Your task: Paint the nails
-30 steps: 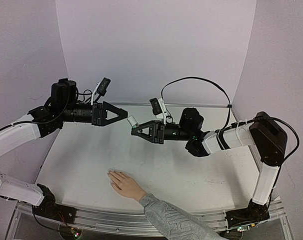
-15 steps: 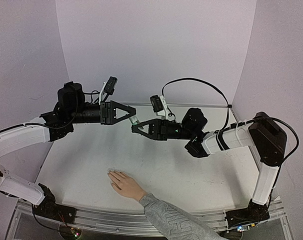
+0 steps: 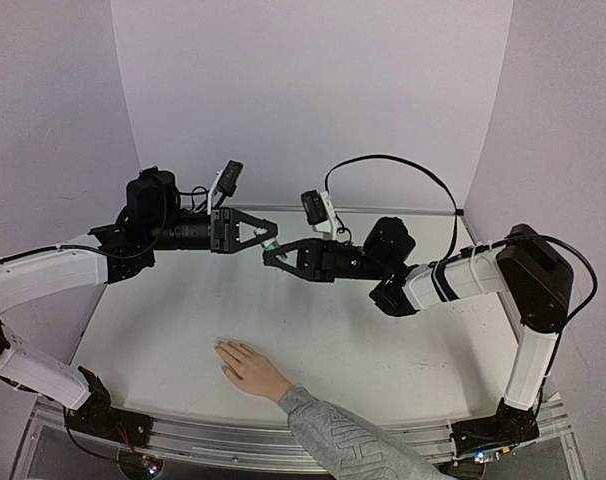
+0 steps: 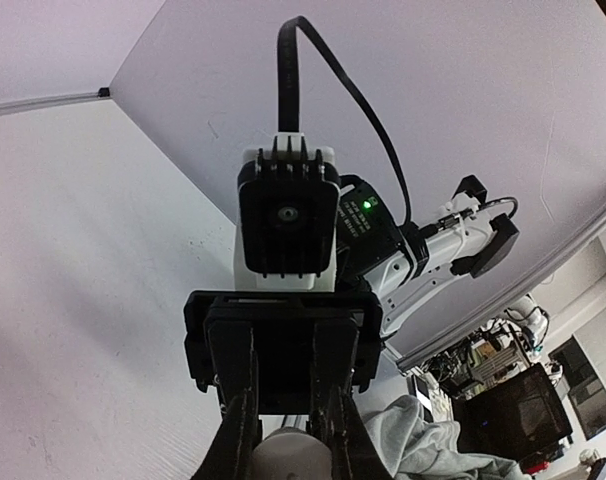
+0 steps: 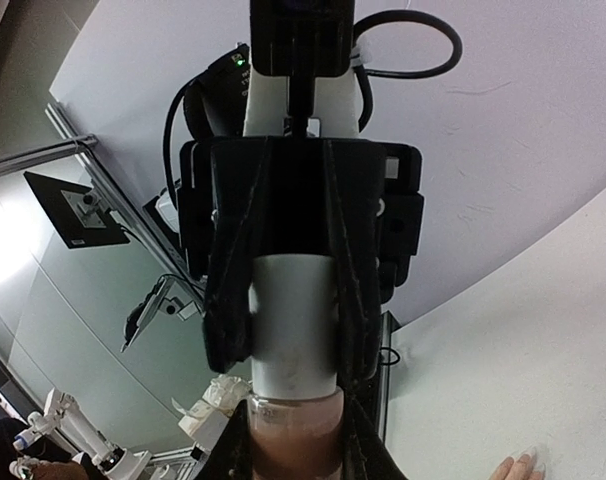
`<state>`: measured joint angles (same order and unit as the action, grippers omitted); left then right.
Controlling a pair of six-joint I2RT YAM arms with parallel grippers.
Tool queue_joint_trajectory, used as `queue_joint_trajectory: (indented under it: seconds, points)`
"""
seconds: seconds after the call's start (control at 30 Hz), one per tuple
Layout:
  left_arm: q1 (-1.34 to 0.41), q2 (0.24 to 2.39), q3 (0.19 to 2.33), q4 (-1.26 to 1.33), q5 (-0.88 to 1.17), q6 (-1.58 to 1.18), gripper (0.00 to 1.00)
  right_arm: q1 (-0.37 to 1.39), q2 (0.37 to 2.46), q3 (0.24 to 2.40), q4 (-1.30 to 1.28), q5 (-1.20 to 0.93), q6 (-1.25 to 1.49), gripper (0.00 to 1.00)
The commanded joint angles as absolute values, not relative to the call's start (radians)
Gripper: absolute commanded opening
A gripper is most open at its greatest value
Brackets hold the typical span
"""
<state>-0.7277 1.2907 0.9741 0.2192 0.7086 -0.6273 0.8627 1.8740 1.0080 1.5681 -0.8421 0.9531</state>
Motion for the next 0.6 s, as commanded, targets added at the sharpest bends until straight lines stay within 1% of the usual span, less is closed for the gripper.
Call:
queue_joint_trajectory:
  seconds: [0.0,0.07,0.2,0.27,0.3,0.37,0.4,0.43,0.5,0.57]
  points:
    - [-0.735,1.286,1.01,0.279,0.706,-0.644,0.0,0.864,1.838,1.018,1.681,-0.774,0.836,0.0]
    - [-0.735,1.29,1.013,0.258,0.685,-0.64,0.0,0.868,1.797,1.023,1.473,-0.677,0.702,0.0]
    - [-0.735,1.293,1.037,0.14,0.581,-0.608,0.0,0.901,1.705,1.057,1.012,-0.344,0.387,0.0]
    - [-0.735,1.302,1.07,0.045,0.493,-0.603,0.0,0.93,1.698,1.118,0.842,-0.108,0.281,0.0]
    - [-0.737,1.309,1.099,-0.023,0.4,-0.609,0.0,0.957,1.704,1.147,0.777,0.067,0.223,0.0]
    - [-0.741,1.34,1.149,-0.129,0.264,-0.649,0.0,1.029,1.745,1.19,0.747,0.45,0.107,0.0]
    - [-0.744,1.351,1.171,-0.156,0.227,-0.659,0.0,1.052,1.775,1.201,0.788,0.607,0.041,0.0]
    - [-0.75,1.371,1.196,-0.166,0.214,-0.667,0.0,1.065,1.807,1.209,0.855,0.707,-0.03,0.0]
    - [-0.753,1.41,1.239,-0.172,0.213,-0.672,0.0,1.069,1.86,1.25,0.909,0.778,-0.118,0.0]
    - [-0.753,1.424,1.265,-0.18,0.213,-0.66,0.0,1.069,1.879,1.282,0.913,0.734,-0.153,0.0]
